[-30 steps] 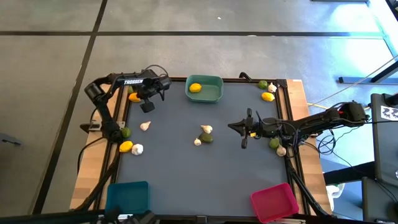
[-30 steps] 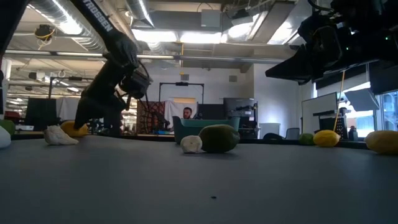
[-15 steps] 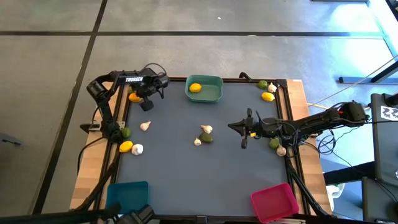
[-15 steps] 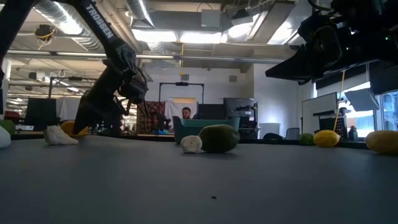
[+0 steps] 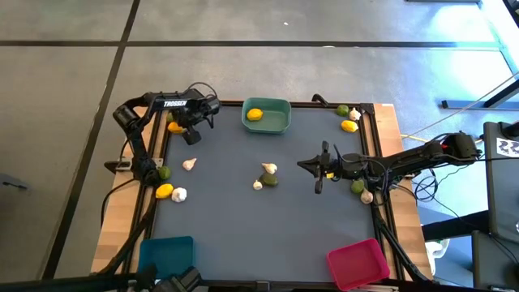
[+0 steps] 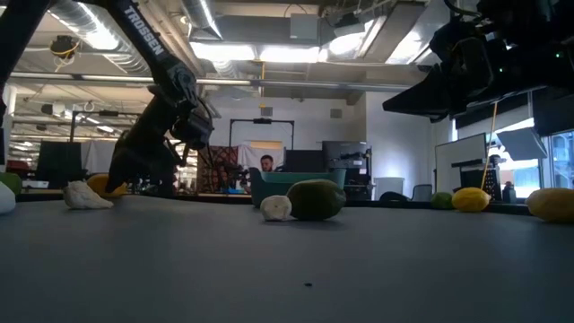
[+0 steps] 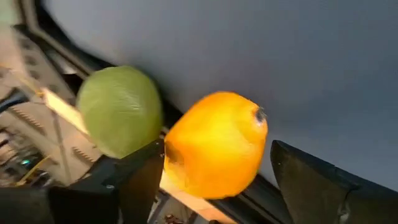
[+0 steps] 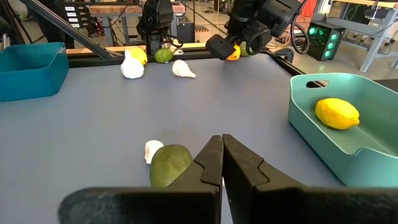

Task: Sort produce into baskets
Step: Put the green lemon into the green bin

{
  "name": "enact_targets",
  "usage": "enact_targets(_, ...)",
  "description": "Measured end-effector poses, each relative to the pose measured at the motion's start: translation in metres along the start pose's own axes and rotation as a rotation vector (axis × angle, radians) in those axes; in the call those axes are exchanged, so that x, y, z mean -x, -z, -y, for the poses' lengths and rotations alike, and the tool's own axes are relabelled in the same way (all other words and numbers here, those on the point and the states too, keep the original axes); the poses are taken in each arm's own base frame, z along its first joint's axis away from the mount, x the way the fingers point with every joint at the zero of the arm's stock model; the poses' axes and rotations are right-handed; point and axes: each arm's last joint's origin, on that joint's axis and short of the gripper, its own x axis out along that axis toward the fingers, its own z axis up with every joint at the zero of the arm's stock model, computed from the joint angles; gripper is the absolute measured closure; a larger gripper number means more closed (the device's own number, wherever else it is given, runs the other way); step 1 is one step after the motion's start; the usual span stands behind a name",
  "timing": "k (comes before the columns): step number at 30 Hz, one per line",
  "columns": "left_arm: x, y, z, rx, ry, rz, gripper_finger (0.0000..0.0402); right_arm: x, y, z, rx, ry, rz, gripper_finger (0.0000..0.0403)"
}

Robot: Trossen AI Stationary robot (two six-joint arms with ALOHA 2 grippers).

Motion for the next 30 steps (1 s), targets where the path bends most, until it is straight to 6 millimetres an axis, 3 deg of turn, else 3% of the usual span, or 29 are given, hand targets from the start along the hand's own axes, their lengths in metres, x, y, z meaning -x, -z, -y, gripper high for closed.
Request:
enact_targets(22,0.0003,-0.0016,0.0027,-0.004,0.086,0.020,0.0218,0.0000,0.0026,0.0001,0.008,0.001,-0.026,0.0393)
enact_targets(30,0.0055,0.0012,0.0028,-0.004,0.081,0.041,0.0228,0.0000,0.0026,0.0001,0.007,0.001,-0.026,0.0393)
